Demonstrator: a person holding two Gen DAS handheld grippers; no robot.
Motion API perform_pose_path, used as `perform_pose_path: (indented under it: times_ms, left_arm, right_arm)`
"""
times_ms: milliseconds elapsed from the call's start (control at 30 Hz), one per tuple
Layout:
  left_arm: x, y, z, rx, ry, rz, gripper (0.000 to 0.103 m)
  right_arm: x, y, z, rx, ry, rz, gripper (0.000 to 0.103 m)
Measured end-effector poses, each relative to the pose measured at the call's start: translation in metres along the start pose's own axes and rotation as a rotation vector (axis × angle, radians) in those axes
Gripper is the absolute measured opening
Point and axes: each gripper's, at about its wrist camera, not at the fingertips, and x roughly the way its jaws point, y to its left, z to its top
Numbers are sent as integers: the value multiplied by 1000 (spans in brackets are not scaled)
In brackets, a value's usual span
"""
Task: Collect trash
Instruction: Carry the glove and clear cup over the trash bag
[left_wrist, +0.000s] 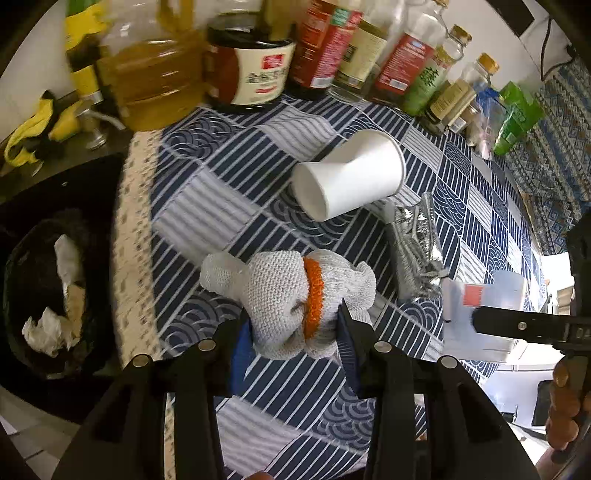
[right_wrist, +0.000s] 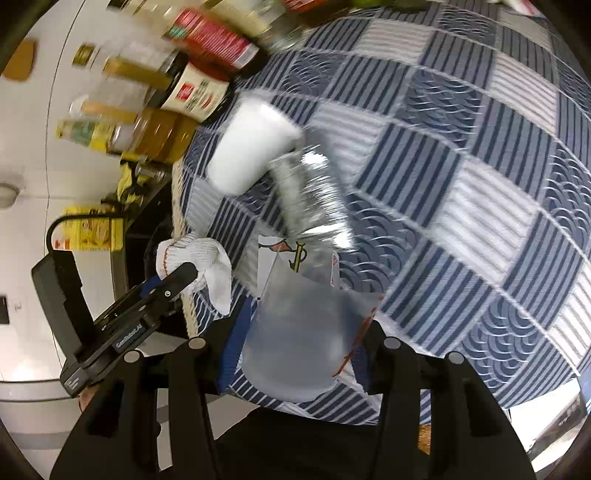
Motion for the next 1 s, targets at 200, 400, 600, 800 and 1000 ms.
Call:
perform_pose_path:
  times_ms: [200, 400, 600, 800, 1000]
  left_arm:
    - [-21, 30, -13, -48, -27, 12, 39]
    - [-38, 66, -28, -109, -43, 32, 39]
    - [-56, 111, -42, -177, -59, 58, 40]
    - [-71, 161, -56, -235, -75, 82, 40]
    - [-87, 213, -71, -282, -88, 102, 40]
  right_arm:
    - [25, 33, -3, -59, 44, 4, 50]
    - [51, 66, -5, -114, 83, 1, 50]
    - [83, 107, -11, -174, 126, 4, 50]
    - [112, 149, -13, -218, 157, 3, 50]
    - [147, 204, -10, -269, 182, 6, 50]
